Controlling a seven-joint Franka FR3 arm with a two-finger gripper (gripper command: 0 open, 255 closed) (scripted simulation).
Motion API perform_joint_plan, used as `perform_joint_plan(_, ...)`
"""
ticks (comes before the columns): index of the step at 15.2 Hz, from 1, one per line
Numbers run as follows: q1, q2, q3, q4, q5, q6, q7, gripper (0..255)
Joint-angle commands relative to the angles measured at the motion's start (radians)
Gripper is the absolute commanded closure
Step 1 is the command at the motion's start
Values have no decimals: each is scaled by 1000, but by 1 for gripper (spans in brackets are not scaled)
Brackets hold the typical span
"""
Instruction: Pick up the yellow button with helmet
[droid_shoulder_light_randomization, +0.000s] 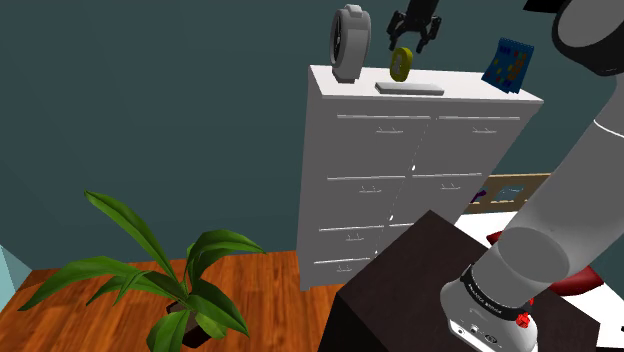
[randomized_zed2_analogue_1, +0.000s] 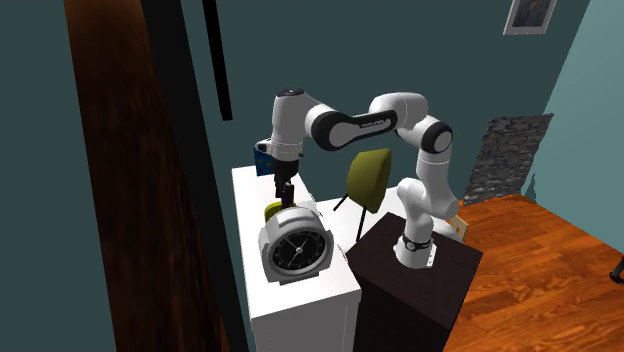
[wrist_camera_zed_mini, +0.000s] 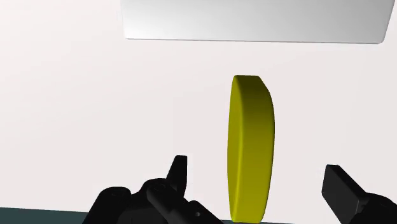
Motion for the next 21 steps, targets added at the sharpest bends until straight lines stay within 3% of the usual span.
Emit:
perform_joint_plan(1,1,-4,0,-33,-1,30,0,0)
perform_joint_plan(5,2,-13,1,-79,-4,68,1,0)
perform_joint_plan(6,2,-10,1,-77,-3,68,1,255)
perform_joint_plan(15,2,-12,1,-79,-4,68,1,255)
perform_joint_plan(21,-2,11,-1,32,3,-21,-2,255)
